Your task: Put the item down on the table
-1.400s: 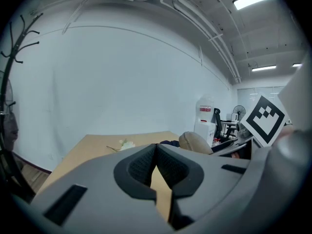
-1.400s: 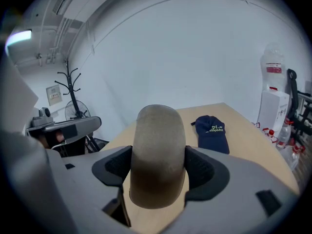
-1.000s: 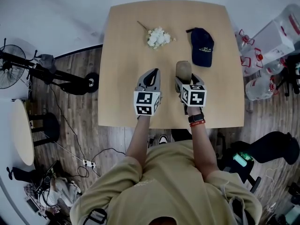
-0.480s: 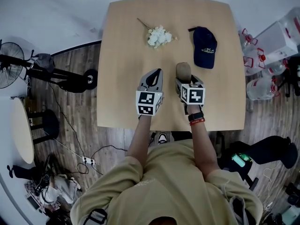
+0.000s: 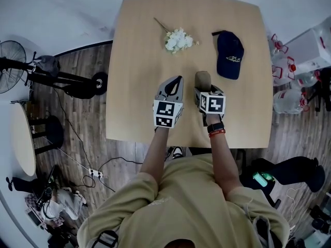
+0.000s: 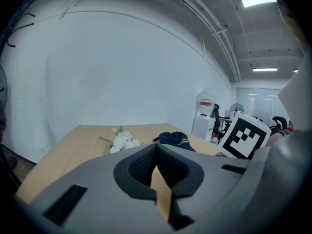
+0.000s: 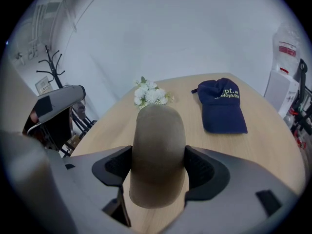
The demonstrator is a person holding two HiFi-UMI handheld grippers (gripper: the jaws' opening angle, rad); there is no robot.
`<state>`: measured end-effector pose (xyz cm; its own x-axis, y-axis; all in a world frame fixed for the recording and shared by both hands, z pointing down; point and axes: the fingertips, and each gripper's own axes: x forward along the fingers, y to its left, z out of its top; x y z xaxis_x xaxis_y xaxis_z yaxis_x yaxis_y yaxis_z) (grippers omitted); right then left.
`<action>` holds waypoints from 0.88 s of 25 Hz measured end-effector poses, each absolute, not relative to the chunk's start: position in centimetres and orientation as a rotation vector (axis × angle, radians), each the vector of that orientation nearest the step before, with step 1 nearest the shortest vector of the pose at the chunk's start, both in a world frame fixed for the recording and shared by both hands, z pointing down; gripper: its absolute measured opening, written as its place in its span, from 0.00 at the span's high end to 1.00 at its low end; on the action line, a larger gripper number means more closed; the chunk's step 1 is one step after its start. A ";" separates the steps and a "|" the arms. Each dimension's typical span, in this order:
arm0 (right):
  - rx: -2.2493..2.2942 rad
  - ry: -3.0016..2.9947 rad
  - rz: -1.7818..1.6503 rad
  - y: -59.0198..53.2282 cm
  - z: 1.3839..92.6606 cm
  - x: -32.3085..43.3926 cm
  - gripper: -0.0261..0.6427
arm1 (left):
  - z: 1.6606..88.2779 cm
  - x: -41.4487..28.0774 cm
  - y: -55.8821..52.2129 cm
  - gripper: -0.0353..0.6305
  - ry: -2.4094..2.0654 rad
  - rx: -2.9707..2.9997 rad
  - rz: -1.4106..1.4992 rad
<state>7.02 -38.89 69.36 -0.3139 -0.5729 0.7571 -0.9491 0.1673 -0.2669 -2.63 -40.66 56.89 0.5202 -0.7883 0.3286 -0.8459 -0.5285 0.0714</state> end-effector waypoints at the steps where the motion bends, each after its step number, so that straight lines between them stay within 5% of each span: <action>1: 1.430 -1.951 1.013 -39.1 69.6 7.0 0.44 | 57.0 -2.6 -40.8 0.91 -1.387 2.538 0.383; 22: 1.379 -1.840 1.080 -41.8 73.3 6.0 0.44 | 58.2 -2.9 -43.1 0.91 -1.394 2.513 0.408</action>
<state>6.03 -41.85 73.32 -0.2869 -0.4773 0.8306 -0.9579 0.1325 -0.2547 -2.90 -43.14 58.16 0.5063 -0.7865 0.3537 -0.8531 -0.5167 0.0724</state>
